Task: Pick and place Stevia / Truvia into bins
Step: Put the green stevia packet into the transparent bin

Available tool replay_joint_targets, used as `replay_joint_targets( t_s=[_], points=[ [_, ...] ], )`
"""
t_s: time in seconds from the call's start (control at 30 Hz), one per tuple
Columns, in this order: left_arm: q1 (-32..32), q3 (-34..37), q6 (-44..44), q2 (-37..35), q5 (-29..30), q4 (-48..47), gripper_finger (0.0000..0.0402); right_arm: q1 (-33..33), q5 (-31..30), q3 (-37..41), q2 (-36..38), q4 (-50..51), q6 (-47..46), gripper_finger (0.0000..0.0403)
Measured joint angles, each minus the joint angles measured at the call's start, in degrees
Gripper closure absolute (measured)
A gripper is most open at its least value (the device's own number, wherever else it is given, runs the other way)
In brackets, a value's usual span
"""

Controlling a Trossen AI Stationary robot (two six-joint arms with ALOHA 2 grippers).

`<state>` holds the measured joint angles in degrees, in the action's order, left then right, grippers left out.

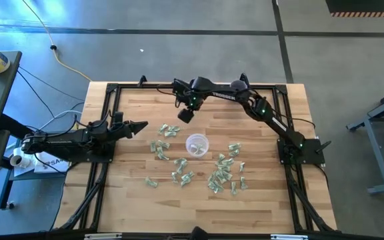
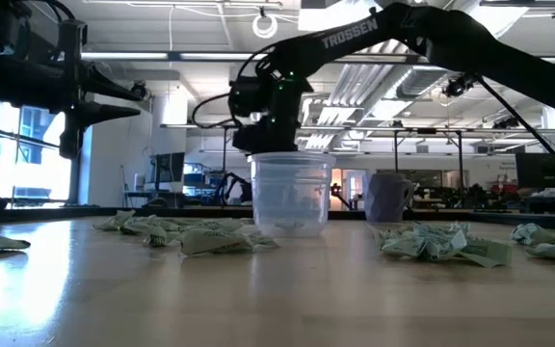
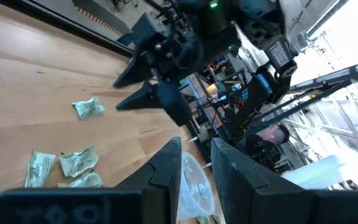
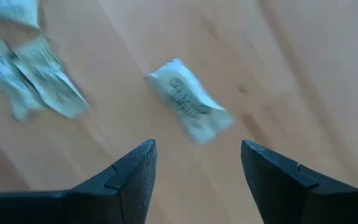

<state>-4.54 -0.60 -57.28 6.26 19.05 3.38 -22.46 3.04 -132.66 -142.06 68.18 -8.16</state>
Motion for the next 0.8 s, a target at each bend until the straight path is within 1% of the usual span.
replay_joint_targets(
  t_s=[0.07, 0.1, 0.17, 0.23, 0.27, 0.33, 0.4, 0.43, 0.47, 0.5, 0.53, 0.63, 0.7, 0.8],
  points=[
    [0.0, 0.0, 0.0, 0.0, 0.0, 0.0, 0.0277, 0.0, -3.5, -0.7, 0.3, -0.2, 6.1, 0.0178],
    [0.0, 0.0, 0.0, 0.0, -0.1, 0.0, 0.0277, -0.1, -4.2, -1.1, 0.3, 0.2, 9.4, 0.0178],
    [0.0, 0.0, 0.0, 0.0, -0.2, 0.0, 0.0277, -0.6, -2.8, -1.9, 0.2, 1.1, 15.7, 0.0178],
    [0.0, 0.0, 0.0, 0.0, -0.2, 0.0, 0.0277, -1.4, 2.7, -2.3, 0.2, 0.6, 18.8, 0.0178],
    [0.0, 0.0, 0.0, 0.0, -0.3, 0.0, 0.0277, -1.7, 6.0, -2.4, 0.4, 0.2, 18.5, 0.0178],
    [0.0, 0.0, -0.1, 0.0, -0.4, 0.0, 0.0277, -2.6, 13.5, -2.4, 0.6, -0.4, 15.5, 0.0178],
    [0.0, 0.0, -0.1, 0.0, -0.4, 0.0, 0.0277, -2.9, 20.5, -2.4, 0.6, -4.0, 10.9, 0.0178],
    [0.0, 0.0, -0.1, 0.0, -0.4, 0.0, 0.0277, -3.0, 22.7, -2.4, 0.6, -6.3, 8.6, 0.0178],
    [0.0, 0.0, -0.1, 0.0, -0.4, 0.0, 0.0277, -3.0, 23.4, -2.4, 0.6, -8.5, 6.9, 0.0178],
    [0.0, 0.0, -0.1, 0.0, -0.4, 0.0, 0.0277, -2.9, 23.1, -2.4, 0.6, -10.6, 5.9, 0.0178],
    [0.0, 0.0, -0.1, 0.0, -0.4, 0.0, 0.0277, -2.9, 21.5, -2.4, 0.7, -12.6, 5.2, 0.0178],
    [0.0, 0.0, -0.1, 0.0, -0.4, 0.0, 0.0277, -2.8, 11.4, -2.4, 0.7, -15.3, 5.3, 0.0178],
    [0.0, 0.0, -0.1, 0.0, -0.5, 0.0, 0.0277, -3.1, 6.3, -2.4, 0.7, -13.9, 10.6, 0.0178],
    [0.0, 0.0, -0.1, 0.0, -0.5, 0.0, 0.0277, -3.7, 2.7, -2.4, 0.7, -9.6, 22.2, 0.0178]
  ],
)
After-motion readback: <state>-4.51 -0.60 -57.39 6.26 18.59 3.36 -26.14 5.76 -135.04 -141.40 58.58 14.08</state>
